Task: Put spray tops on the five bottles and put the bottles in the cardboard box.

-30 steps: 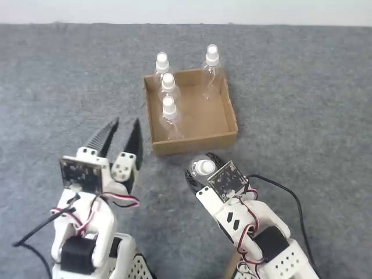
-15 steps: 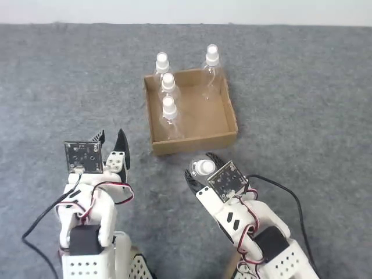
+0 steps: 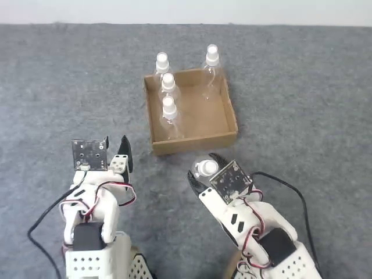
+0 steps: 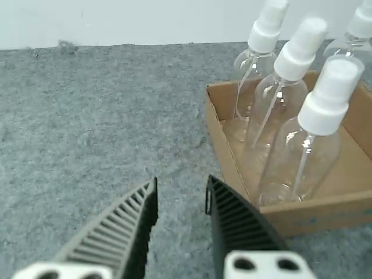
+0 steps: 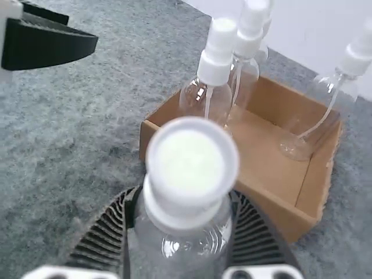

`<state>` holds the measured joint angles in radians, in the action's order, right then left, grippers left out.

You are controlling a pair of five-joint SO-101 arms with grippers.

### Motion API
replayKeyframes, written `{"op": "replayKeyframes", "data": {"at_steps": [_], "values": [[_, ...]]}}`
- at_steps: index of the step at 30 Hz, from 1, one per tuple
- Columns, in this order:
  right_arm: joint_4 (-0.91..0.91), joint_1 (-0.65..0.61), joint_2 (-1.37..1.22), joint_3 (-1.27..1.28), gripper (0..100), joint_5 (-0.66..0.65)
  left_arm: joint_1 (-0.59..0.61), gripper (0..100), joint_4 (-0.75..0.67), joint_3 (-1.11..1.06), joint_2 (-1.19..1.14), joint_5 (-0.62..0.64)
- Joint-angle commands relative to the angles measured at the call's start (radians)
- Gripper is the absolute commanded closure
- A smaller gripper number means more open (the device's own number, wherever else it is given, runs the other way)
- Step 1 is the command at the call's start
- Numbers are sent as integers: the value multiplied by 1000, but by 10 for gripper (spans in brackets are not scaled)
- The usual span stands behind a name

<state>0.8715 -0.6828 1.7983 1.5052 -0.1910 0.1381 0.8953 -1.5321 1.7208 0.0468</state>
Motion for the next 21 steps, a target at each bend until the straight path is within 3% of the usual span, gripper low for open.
{"op": "replayKeyframes", "data": {"at_steps": [1, 12, 21], "values": [[8, 28, -8, -114, 961, -60, 5, 870, -48, -24, 17, -6], [81, 104, -19, -315, 961, -66, 5, 870, -120, -67, 17, -6], [110, 107, -286, -542, 961, -89, 5, 870, -120, -67, 17, -8]]}}
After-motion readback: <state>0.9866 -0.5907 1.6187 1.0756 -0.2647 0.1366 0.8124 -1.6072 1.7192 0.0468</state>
